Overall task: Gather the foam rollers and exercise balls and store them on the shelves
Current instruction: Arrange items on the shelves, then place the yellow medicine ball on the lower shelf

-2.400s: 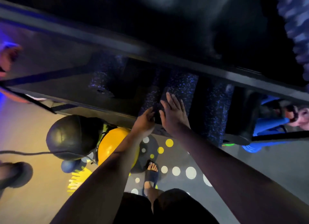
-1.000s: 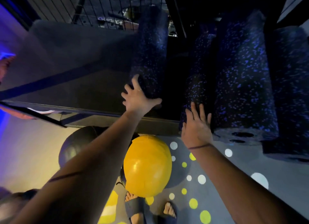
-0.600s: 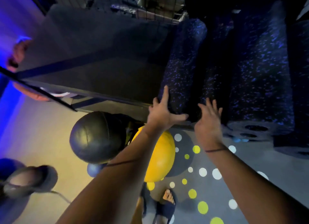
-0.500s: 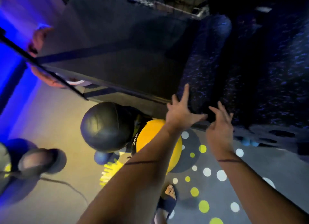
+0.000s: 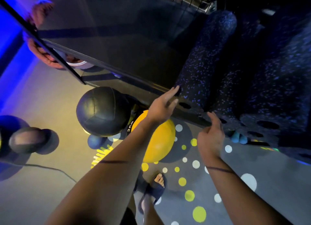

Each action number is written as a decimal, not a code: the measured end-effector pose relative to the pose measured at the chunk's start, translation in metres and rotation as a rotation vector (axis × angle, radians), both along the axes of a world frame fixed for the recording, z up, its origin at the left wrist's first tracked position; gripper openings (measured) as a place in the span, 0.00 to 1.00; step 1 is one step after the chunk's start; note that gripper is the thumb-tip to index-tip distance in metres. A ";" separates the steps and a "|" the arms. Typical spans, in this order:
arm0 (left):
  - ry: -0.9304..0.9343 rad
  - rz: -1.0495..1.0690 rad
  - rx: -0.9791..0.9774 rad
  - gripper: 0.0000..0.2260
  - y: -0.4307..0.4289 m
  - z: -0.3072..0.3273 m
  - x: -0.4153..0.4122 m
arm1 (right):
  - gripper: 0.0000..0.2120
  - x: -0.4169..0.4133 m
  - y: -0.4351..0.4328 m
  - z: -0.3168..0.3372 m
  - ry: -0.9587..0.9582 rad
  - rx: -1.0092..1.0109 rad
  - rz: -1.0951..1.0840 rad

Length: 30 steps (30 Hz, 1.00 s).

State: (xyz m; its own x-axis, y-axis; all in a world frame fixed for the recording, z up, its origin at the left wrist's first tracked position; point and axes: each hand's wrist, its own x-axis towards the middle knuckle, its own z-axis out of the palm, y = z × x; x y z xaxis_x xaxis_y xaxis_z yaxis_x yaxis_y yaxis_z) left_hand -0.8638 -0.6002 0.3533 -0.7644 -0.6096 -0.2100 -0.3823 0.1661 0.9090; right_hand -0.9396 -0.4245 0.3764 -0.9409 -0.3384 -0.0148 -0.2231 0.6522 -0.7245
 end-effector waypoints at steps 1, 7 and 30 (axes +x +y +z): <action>-0.003 0.019 0.006 0.21 0.002 -0.004 0.011 | 0.29 0.004 0.001 -0.002 -0.007 -0.008 0.021; -0.101 0.111 0.149 0.19 0.016 -0.029 0.077 | 0.15 0.046 0.005 -0.040 -0.056 0.035 0.105; -0.685 0.566 0.771 0.44 0.070 -0.333 0.256 | 0.29 0.156 -0.029 -0.286 0.044 0.628 0.308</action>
